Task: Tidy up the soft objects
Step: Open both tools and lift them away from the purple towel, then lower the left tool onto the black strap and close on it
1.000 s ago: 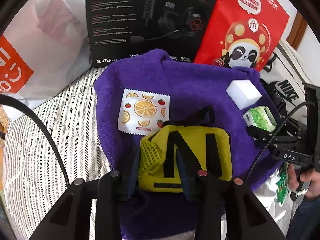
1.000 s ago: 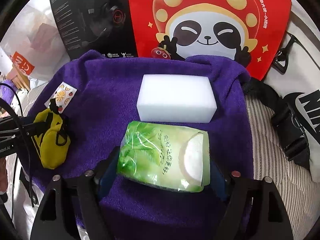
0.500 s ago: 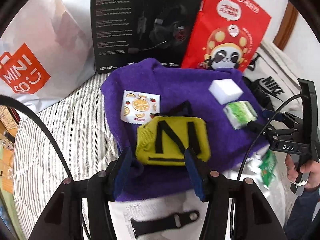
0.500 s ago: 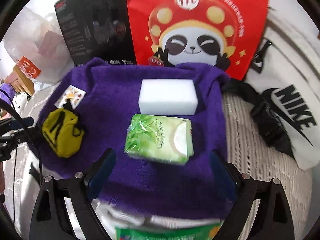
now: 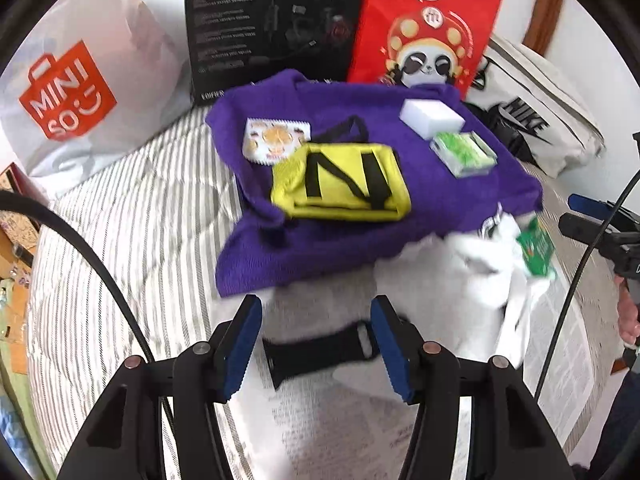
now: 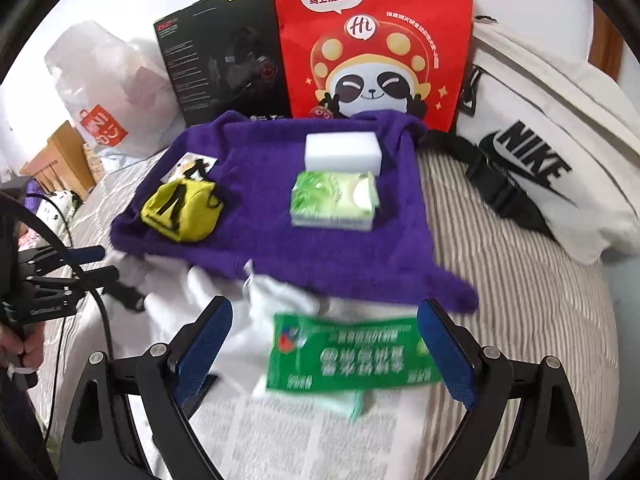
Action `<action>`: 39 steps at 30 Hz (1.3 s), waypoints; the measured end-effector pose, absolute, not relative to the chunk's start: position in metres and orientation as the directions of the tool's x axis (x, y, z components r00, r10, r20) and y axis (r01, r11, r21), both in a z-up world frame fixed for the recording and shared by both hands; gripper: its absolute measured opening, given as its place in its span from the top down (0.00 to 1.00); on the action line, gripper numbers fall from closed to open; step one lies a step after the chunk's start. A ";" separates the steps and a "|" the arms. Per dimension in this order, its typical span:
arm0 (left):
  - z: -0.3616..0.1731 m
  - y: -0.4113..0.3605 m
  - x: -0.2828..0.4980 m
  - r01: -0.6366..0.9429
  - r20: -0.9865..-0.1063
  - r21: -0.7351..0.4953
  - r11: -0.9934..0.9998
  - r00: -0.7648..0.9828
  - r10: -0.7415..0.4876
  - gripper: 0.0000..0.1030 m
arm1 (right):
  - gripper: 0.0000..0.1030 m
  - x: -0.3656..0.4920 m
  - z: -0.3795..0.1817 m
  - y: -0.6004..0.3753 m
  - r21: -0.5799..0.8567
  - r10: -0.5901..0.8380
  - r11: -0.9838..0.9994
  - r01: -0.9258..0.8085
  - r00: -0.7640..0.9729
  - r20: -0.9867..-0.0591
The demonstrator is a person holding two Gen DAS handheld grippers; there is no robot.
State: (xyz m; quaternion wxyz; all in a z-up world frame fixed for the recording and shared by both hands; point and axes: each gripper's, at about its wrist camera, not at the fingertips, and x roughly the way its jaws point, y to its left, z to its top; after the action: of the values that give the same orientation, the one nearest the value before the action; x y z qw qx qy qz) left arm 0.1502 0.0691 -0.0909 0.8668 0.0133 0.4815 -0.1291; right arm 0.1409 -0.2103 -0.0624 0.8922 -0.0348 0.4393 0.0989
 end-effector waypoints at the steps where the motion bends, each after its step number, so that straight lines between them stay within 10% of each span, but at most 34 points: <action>1: -0.094 0.071 0.147 0.244 -0.839 -0.106 0.964 0.498 -0.219 0.40 | 0.10 0.137 -0.063 -0.211 0.034 0.153 0.978 -0.207 0.591 -0.792; 17: -0.119 0.037 0.130 0.420 -0.856 0.084 0.904 0.494 -0.150 0.32 | 0.10 0.112 -0.074 -0.223 0.081 0.163 0.982 -0.169 0.561 -0.811; 29: -0.121 0.062 0.159 0.291 -0.854 0.002 0.957 0.498 -0.150 0.33 | 0.10 0.112 -0.086 -0.216 0.090 0.179 0.977 -0.191 0.522 -0.834; 34: -0.124 0.073 0.152 0.292 -0.852 -0.022 0.956 0.494 -0.171 0.57 | 0.10 0.112 -0.089 -0.213 0.093 0.186 0.975 -0.202 0.515 -0.837; 36: -0.124 0.074 0.147 0.302 -0.847 -0.018 0.953 0.502 -0.176 0.81 | 0.10 0.113 -0.090 -0.213 0.095 0.188 0.975 -0.202 0.512 -0.838; 39: -0.121 0.076 0.141 0.328 -0.842 -0.050 0.943 0.494 -0.216 0.82 | 0.10 0.113 -0.092 -0.213 0.095 0.187 0.975 -0.203 0.508 -0.841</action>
State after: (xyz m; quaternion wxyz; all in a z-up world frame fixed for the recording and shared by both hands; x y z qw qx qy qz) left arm 0.1415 0.0758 -0.1213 0.8622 0.0586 0.4777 -0.1579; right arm 0.1130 -0.2128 -0.0915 0.8682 -0.0079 0.4832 0.1123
